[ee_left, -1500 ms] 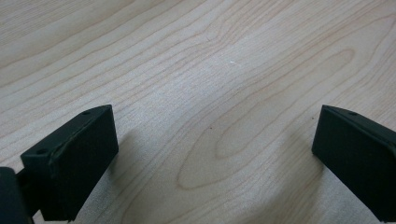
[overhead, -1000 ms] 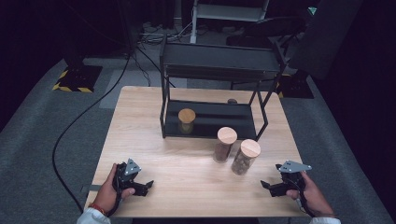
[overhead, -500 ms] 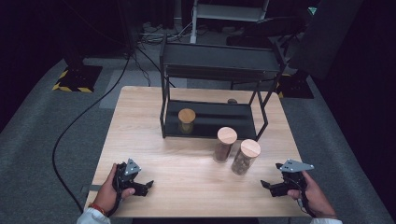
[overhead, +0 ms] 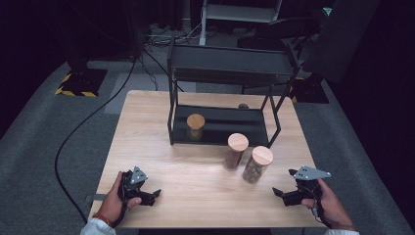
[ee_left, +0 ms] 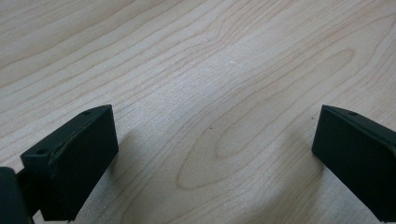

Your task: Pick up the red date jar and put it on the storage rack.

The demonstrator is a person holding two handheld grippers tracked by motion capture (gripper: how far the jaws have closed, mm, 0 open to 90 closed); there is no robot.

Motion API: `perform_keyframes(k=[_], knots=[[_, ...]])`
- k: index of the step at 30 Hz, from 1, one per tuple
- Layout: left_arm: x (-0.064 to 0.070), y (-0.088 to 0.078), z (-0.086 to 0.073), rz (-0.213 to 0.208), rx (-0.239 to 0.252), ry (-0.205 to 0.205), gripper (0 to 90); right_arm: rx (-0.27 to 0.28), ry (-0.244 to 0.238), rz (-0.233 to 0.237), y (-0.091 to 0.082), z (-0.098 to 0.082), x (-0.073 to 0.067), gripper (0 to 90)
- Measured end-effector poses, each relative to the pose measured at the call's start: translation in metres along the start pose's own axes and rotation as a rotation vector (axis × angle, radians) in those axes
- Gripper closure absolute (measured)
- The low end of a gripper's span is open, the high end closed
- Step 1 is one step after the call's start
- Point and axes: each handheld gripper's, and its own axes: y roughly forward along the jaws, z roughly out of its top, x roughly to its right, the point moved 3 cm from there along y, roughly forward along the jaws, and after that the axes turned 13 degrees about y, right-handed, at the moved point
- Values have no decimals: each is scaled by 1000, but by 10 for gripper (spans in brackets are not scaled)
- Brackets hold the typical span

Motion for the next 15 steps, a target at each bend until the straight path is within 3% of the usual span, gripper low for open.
perform_keyframes(k=[15], knots=[[0, 0, 0, -1, 0, 0, 0, 7, -18, 18, 1, 4, -7, 21]])
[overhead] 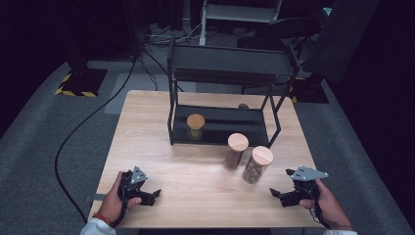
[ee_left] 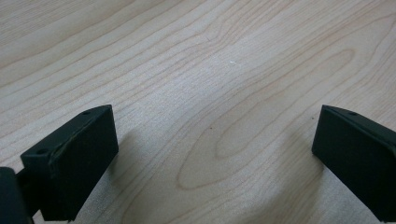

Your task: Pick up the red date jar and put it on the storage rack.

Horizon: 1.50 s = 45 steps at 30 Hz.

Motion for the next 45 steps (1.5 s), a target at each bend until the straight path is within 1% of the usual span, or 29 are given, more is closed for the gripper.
perform_keyframes(k=[8, 16, 28, 31, 35, 40, 45], knots=[[0, 0, 0, 1, 0, 0, 0, 21, -11, 9, -5, 6, -5, 21], [0, 0, 0, 0, 0, 0, 0, 32, -30, 6, -9, 12, -11, 22], [0, 0, 0, 0, 0, -1, 0, 19, -42, 19, -6, 16, -17, 22], [0, 0, 0, 1, 0, -1, 0, 25, -41, 20, -6, 18, -18, 22], [0, 0, 0, 1, 0, 0, 0, 32, -57, 27, -7, 23, -21, 22], [0, 0, 0, 1, 1, 0, 0, 34, -68, 25, -10, 30, -24, 22], [0, 0, 1, 1, 0, 0, 0, 34, -67, 21, -9, 39, -25, 22]])
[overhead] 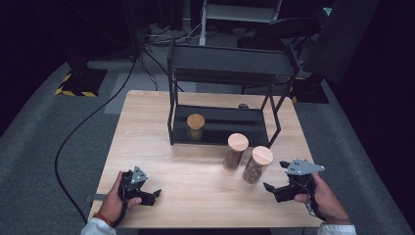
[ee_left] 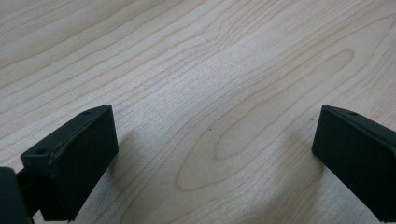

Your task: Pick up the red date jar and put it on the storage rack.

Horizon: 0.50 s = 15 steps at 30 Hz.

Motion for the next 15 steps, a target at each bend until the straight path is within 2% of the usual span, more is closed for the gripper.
perform_keyframes(k=[3, 15], knots=[[0, 0, 0, 0, 0, 0, 0, 1, -1, 11, 2, 6, 1, 22], [0, 0, 0, 0, 0, 0, 0, -7, -17, -1, 9, 30, -2, 22]])
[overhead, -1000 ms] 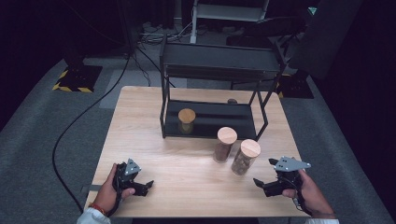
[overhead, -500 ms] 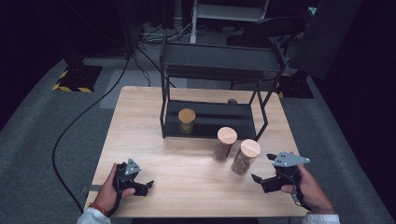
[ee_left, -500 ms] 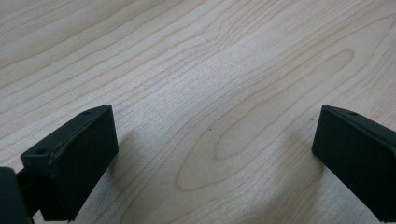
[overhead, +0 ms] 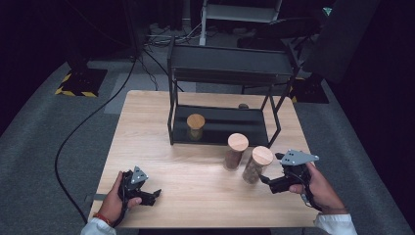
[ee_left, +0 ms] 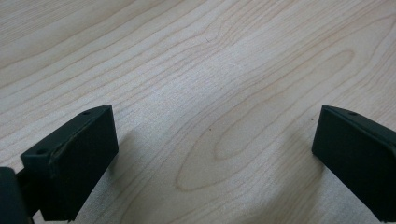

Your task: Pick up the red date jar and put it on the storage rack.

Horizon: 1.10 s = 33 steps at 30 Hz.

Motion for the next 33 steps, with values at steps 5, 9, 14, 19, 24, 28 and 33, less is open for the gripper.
perform_keyframes(k=[5, 9, 14, 19, 24, 28, 33], knots=[[0, 0, 0, 0, 0, 0, 0, -7, -7, 1, 5, 8, 0, 22], [0, 0, 0, 0, 0, 0, 0, -20, -9, -9, 11, 14, 1, 22], [0, 0, 0, 0, 0, 0, 0, -24, -12, -14, 15, 18, 3, 22], [0, 0, 0, 0, -1, 0, 0, -29, -13, -11, 20, 24, 3, 22], [0, 0, 0, -1, 0, 1, 0, -31, -12, 0, 24, 28, 4, 22], [0, 0, 0, -1, -1, 1, 0, -41, -14, -2, 30, 33, 5, 22], [0, 0, 0, -1, 0, 2, 1, -52, -13, -1, 35, 38, 7, 22]])
